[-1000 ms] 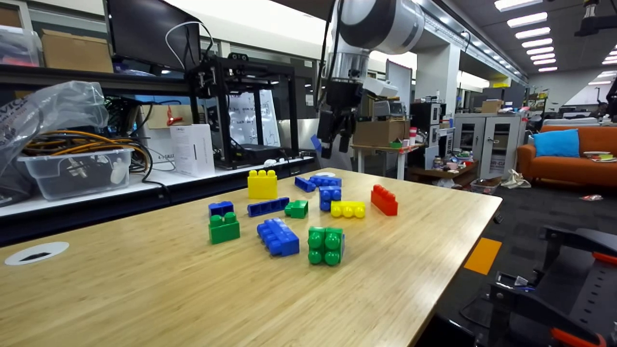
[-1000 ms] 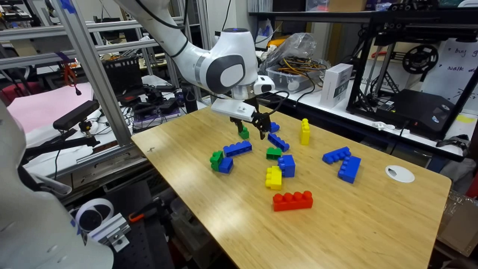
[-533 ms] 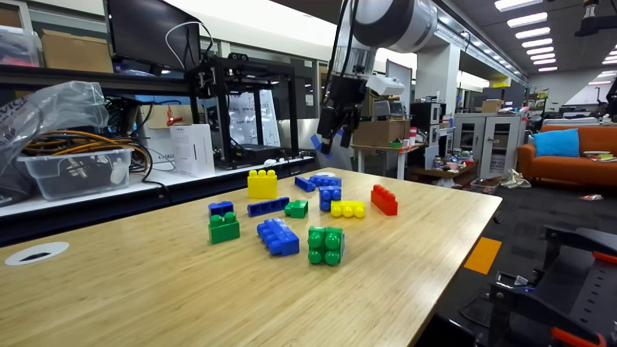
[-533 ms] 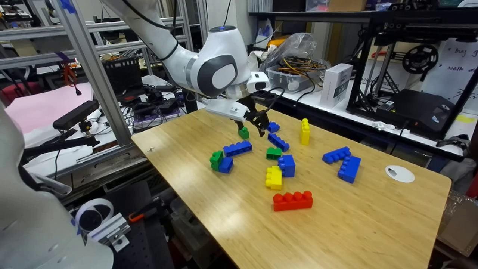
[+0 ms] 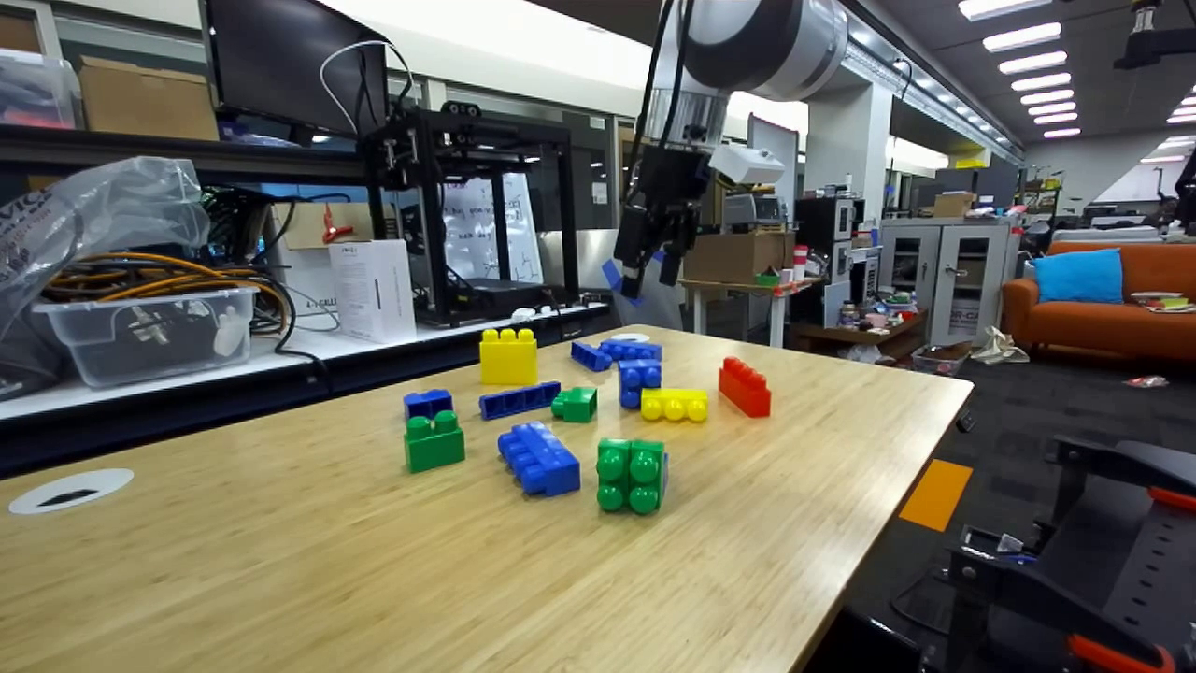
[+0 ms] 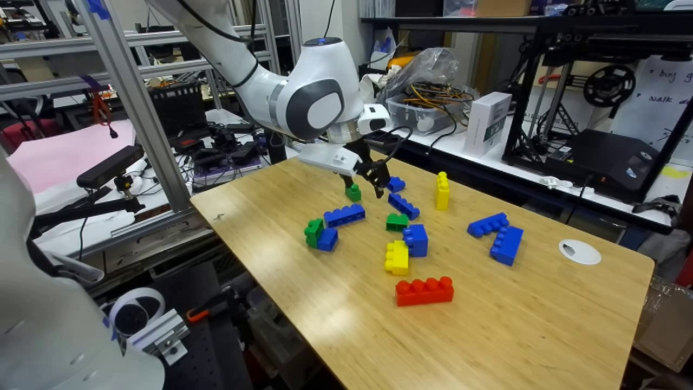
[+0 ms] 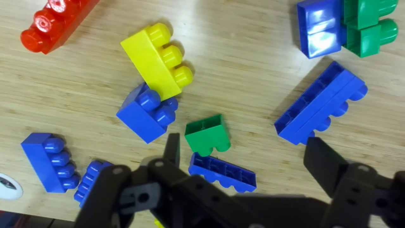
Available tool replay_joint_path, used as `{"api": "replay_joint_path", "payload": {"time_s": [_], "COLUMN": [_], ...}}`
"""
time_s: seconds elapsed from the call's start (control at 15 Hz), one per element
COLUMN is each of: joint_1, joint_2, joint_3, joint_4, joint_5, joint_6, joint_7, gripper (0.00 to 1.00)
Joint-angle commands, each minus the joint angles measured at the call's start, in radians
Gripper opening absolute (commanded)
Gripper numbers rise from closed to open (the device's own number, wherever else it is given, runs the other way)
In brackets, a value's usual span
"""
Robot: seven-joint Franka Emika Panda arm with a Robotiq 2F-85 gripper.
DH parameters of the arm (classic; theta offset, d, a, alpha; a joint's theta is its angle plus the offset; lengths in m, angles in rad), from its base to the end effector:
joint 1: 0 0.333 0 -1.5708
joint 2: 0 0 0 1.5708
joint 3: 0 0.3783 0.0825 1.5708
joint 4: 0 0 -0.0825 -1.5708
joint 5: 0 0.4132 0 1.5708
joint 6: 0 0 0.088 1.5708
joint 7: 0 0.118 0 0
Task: Remove the yellow building block from the blue, green and yellow structure
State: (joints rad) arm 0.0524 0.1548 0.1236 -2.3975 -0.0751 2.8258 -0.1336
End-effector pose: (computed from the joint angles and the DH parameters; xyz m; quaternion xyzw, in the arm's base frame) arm 0.5455 0.1003 0.3072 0.9733 0.1840 0.1372 0.0042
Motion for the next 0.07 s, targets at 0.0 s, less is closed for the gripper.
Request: {"api": "replay_joint_path", "payload": {"time_s": [0.0], "joint_1": [0.008], "joint_2": [-0.001], "joint_3": [-0.008], "joint_4": [0.001], "joint_5": [0.005], "joint_6": [-0.003], "joint_7": [-0.004], "gripper": [1.00]}}
